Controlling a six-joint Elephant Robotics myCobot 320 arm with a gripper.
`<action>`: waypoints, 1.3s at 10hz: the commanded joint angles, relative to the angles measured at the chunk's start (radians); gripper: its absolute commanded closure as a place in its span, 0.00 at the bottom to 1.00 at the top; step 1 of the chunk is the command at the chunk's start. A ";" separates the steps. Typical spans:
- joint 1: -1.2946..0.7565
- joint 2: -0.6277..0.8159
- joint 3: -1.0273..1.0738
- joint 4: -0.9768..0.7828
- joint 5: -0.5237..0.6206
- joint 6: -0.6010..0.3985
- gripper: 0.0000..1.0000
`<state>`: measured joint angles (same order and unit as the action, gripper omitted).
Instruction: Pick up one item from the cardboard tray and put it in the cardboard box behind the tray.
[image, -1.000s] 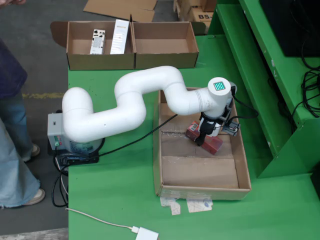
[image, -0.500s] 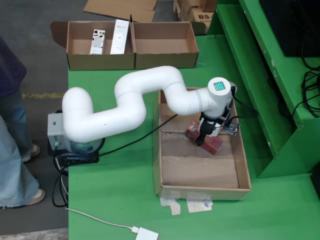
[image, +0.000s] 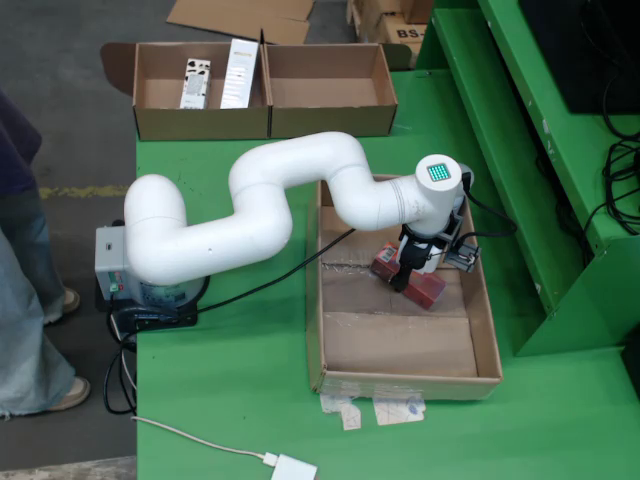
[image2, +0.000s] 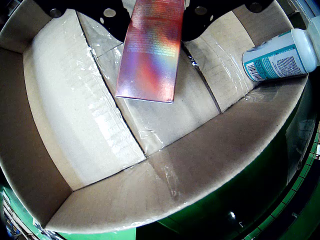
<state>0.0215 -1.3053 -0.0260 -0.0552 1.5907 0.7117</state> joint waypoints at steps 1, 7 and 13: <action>0.002 0.031 0.026 0.011 0.002 -0.007 1.00; -0.001 0.104 0.026 -0.040 -0.006 -0.049 1.00; 0.018 0.186 0.026 -0.135 -0.006 -0.038 1.00</action>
<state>0.0353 -1.1980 -0.0305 -0.1595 1.5830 0.6688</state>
